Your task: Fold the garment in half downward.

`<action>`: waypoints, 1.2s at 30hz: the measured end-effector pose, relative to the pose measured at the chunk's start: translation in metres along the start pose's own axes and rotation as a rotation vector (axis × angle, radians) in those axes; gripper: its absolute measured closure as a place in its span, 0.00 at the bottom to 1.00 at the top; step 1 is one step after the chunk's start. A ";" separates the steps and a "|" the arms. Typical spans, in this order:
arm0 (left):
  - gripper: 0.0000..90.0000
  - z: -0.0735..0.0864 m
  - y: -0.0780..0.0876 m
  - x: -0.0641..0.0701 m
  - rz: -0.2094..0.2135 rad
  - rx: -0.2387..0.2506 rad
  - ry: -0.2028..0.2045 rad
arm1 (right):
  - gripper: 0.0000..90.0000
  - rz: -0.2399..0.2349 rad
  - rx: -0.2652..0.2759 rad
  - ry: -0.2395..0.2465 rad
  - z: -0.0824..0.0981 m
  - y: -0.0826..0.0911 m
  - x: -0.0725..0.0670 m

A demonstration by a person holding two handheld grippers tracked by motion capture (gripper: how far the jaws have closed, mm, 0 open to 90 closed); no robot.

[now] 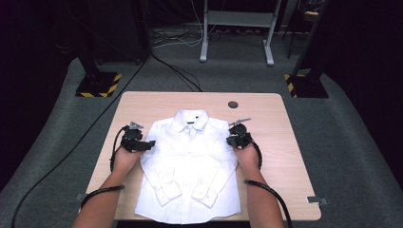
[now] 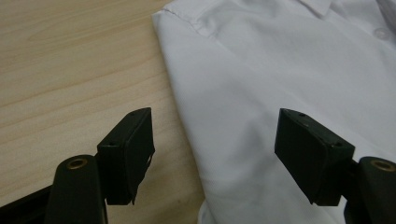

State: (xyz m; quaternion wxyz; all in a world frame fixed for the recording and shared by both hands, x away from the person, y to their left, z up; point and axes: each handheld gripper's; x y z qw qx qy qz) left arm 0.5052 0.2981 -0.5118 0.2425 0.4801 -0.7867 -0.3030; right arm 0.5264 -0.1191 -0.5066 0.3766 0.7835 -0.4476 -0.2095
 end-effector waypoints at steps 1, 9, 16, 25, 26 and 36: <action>0.31 -0.001 -0.002 -0.001 -0.001 -0.004 0.008 | 0.95 0.002 -0.002 0.005 0.000 0.000 -0.001; 0.36 -0.005 -0.010 0.000 -0.024 -0.001 0.021 | 0.96 0.028 -0.013 0.030 -0.001 0.001 -0.007; 0.39 -0.009 -0.009 -0.005 -0.060 0.002 0.034 | 0.96 0.030 -0.009 0.025 -0.001 0.000 -0.007; 0.41 -0.008 -0.015 -0.004 -0.070 -0.020 0.031 | 0.96 0.026 -0.010 0.015 -0.001 0.000 -0.006; 0.41 -0.008 -0.015 -0.003 -0.071 -0.019 0.029 | 0.95 0.025 -0.010 0.013 -0.001 0.000 -0.006; 0.46 -0.008 -0.015 0.000 -0.074 -0.018 0.028 | 0.76 0.001 -0.012 -0.038 -0.002 0.000 0.003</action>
Point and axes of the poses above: each handheld gripper's, and its own axes: y roughly backward along the jaws, z roughly out of its underside, x roughly to its right, and after that the axes turned 3 degrees about y, right-handed
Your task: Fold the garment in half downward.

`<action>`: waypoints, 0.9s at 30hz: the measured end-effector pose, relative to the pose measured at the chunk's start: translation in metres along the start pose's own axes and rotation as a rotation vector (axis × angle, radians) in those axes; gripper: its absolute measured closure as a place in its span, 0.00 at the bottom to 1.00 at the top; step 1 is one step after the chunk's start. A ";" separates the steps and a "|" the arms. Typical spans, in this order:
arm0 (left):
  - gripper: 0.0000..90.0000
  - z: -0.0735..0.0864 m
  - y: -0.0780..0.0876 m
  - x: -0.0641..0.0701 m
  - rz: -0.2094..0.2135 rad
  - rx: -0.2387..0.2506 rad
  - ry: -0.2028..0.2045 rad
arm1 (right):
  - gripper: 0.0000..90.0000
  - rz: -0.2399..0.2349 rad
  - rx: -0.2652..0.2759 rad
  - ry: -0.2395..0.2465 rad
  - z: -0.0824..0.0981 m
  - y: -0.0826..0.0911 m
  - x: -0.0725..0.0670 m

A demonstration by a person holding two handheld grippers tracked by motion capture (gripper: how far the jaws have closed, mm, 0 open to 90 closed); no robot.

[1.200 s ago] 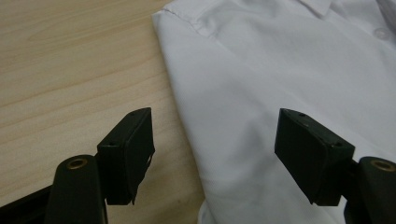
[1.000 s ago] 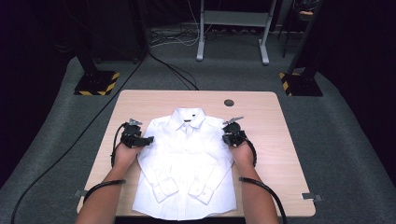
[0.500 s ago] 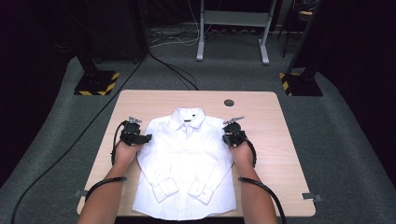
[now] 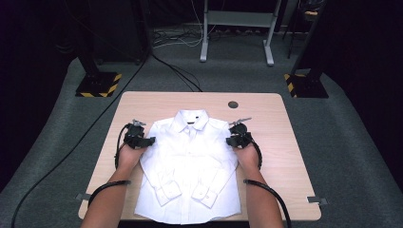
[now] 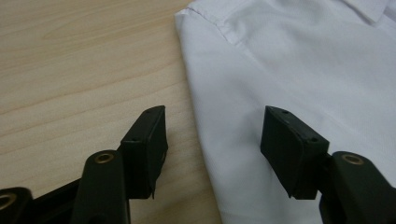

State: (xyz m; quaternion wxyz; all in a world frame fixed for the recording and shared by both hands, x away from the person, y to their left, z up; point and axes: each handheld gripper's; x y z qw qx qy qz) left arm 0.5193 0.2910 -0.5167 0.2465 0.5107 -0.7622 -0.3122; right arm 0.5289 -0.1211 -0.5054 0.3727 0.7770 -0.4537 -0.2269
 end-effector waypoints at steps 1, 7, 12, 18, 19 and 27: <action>0.48 0.000 0.000 0.000 0.004 -0.002 -0.004 | 0.74 -0.014 0.009 -0.015 0.000 0.000 0.002; 0.60 -0.001 0.001 0.003 0.023 -0.003 -0.016 | 0.66 0.001 0.007 -0.040 -0.004 -0.002 0.003; 0.70 0.000 0.002 0.005 0.047 0.002 -0.025 | 0.75 0.010 0.010 -0.032 -0.004 -0.005 0.000; 0.91 0.002 0.002 0.007 0.096 0.006 -0.008 | 0.94 -0.022 0.017 -0.005 -0.004 -0.005 -0.005; 0.93 0.002 0.002 0.007 0.103 0.009 0.004 | 0.95 -0.019 0.016 0.002 -0.004 -0.005 -0.006; 0.97 0.003 0.003 0.008 0.103 0.005 0.001 | 0.98 0.046 0.017 0.050 -0.005 -0.005 -0.016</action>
Point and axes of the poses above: each handheld gripper's, and its own axes: y roughly backward along the jaws, z roughly out of its underside, x roughly to its right, and after that the axes turned 3 degrees about y, right-handed
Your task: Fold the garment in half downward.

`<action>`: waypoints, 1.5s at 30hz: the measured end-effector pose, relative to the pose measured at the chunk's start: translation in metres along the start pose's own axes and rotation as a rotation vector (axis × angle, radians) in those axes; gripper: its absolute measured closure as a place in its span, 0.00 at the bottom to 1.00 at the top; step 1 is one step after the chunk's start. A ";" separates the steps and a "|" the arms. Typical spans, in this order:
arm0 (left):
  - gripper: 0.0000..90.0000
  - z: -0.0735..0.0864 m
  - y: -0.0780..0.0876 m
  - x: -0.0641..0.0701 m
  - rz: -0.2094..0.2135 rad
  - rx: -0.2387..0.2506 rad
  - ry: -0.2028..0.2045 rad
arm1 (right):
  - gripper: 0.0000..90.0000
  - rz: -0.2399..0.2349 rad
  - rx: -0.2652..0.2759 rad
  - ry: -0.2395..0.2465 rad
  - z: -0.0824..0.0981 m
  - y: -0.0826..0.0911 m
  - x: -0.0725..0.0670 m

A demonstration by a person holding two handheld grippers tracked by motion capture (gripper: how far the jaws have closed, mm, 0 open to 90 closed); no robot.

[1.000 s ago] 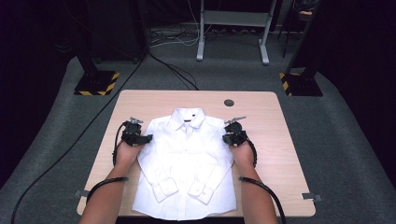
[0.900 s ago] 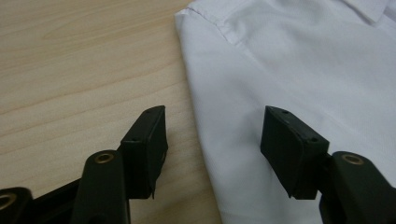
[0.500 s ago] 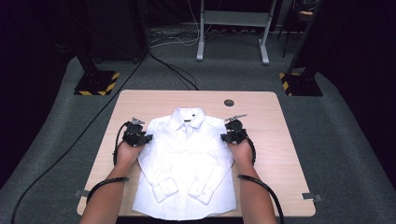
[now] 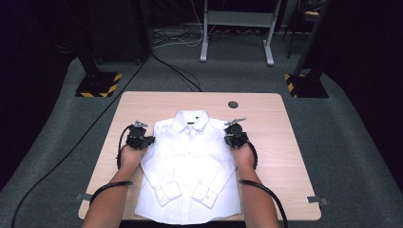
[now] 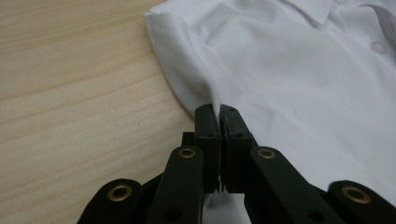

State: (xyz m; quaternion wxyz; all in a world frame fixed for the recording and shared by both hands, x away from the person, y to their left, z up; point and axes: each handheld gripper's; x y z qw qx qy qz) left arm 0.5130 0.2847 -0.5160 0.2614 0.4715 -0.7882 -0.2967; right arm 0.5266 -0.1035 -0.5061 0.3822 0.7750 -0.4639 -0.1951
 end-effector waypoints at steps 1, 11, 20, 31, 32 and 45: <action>0.97 0.000 0.000 0.000 -0.003 -0.003 -0.003 | 0.98 0.005 0.001 0.007 0.000 0.000 -0.001; 0.98 0.002 0.013 0.002 -0.033 0.012 -0.025 | 0.99 -0.015 0.037 0.013 0.007 0.013 0.002; 0.98 0.007 0.024 0.000 -0.022 0.034 -0.010 | 0.99 -0.032 0.078 0.002 0.009 0.023 0.001; 0.98 -0.011 0.046 0.001 -0.022 0.109 -0.026 | 0.99 -0.035 0.150 0.007 -0.010 0.042 0.002; 0.98 -0.012 0.048 0.001 -0.021 0.118 -0.031 | 0.99 -0.034 0.156 0.012 -0.012 0.044 0.002; 0.98 -0.025 0.071 0.002 -0.028 0.186 -0.041 | 0.99 -0.048 0.273 0.003 -0.023 0.074 0.005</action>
Point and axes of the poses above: each handheld gripper's, and its own axes: y roughly backward along the jaws, z roughly out of its underside, x roughly to its right, and after that the axes turned 3 degrees about y, right-handed
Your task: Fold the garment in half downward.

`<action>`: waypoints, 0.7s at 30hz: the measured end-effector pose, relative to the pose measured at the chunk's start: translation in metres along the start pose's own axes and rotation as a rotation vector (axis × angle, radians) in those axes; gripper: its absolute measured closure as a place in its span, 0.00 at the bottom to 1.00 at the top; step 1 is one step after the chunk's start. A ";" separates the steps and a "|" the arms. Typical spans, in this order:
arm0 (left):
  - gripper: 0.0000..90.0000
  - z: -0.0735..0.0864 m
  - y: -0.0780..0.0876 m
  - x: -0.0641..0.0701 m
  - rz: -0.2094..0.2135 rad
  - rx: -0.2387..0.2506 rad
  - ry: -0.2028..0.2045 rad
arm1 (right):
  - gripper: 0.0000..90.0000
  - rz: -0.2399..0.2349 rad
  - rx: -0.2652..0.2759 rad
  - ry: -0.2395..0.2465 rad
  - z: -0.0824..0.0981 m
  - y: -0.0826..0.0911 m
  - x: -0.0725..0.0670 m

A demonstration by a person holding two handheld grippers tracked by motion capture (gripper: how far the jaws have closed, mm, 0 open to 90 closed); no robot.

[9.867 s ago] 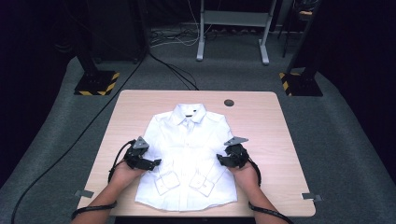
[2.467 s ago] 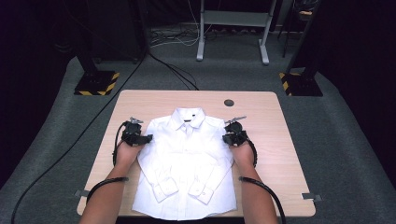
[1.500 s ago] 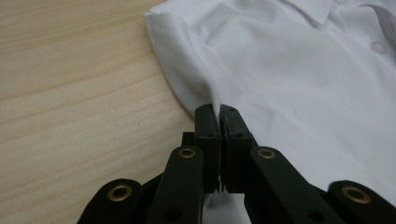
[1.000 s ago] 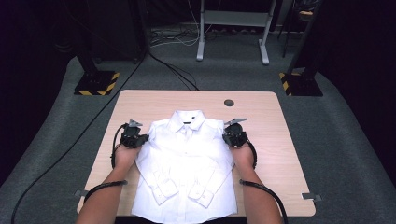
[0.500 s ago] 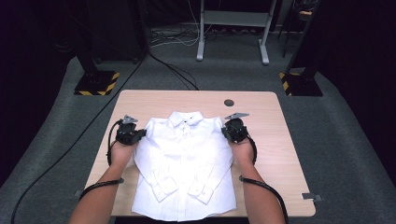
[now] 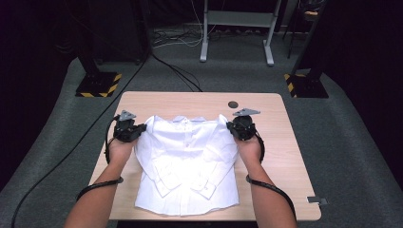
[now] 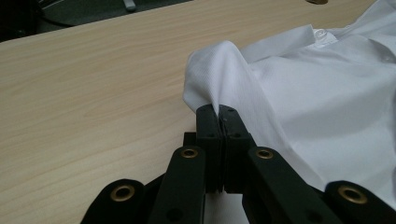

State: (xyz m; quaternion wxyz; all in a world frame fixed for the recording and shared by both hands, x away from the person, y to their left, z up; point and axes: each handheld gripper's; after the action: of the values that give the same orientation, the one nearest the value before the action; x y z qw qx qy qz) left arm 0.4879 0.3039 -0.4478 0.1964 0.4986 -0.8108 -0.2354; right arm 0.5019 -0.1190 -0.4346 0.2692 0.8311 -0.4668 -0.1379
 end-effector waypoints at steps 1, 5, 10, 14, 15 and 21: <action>0.98 0.002 0.000 -0.001 0.002 0.000 0.004 | 0.99 -0.006 0.012 -0.006 0.001 0.002 0.000; 0.98 0.009 0.001 -0.002 0.008 -0.002 0.015 | 0.99 -0.013 0.012 0.012 0.006 0.005 -0.002; 0.98 -0.001 0.005 0.003 -0.001 0.014 -0.008 | 0.99 0.000 0.013 0.017 0.004 0.006 -0.001; 0.98 -0.013 0.009 0.008 -0.021 0.032 -0.028 | 0.99 0.020 0.032 0.020 -0.005 0.009 0.000; 0.98 -0.015 0.010 0.009 -0.026 0.038 -0.032 | 0.99 0.024 0.036 0.021 -0.007 0.010 -0.001; 0.98 -0.023 0.017 0.009 -0.034 0.077 -0.033 | 0.99 0.039 0.069 0.033 -0.018 0.016 -0.002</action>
State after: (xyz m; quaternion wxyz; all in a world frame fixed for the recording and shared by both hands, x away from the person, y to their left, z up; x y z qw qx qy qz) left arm 0.4848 0.2978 -0.4184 0.1599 0.5156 -0.8137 -0.2155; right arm 0.4983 -0.1179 -0.4112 0.2506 0.8327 -0.4829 -0.1028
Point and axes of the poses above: each handheld gripper's, and its own axes: y roughly backward along the jaws, z roughly out of its underside, x roughly to its right, and after that the axes turned 3 degrees about y, right-handed
